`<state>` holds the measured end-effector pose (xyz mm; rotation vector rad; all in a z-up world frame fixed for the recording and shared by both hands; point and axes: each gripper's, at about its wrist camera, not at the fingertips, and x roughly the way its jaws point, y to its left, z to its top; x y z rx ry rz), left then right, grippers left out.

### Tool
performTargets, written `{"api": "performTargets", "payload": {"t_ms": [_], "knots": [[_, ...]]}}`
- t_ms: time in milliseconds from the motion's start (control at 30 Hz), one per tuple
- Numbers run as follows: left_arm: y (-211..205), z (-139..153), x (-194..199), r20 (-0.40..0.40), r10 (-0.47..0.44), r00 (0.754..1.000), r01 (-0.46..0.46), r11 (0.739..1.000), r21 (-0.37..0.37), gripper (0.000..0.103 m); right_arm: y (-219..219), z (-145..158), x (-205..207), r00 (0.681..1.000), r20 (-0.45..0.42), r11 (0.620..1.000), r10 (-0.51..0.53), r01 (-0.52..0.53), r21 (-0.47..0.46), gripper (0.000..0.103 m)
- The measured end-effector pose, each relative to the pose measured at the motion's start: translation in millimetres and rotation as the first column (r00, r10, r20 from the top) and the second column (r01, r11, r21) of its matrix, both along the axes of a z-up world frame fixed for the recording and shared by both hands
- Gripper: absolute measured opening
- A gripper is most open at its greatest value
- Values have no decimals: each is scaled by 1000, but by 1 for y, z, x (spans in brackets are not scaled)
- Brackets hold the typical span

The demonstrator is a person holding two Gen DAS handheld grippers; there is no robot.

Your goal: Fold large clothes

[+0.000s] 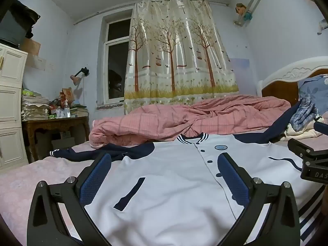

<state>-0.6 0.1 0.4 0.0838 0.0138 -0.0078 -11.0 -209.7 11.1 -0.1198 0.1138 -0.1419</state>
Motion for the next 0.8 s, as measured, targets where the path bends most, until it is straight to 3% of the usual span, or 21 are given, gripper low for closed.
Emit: {"api": "performTargets", "payload": {"t_ms": [167,300,567,800], "knots": [[-1,1,-3,-9,-5,1000,5,1000,13,103,-1,0,1,1000,-12,1000,1,-1,10,103],[-5,-4,0,-29,-63,998,63,998,0,103,-1,0,1,1000,-17,1000,6,-6,10,103],[-4,-6,9,-78,-82,994,79,996,-32,103,-4,0,1,1000,-12,1000,17,-17,19,103],[-6,-7,7,-69,-87,994,86,996,-20,103,-2,4,-6,1000,1,1000,7,-7,27,103]]}}
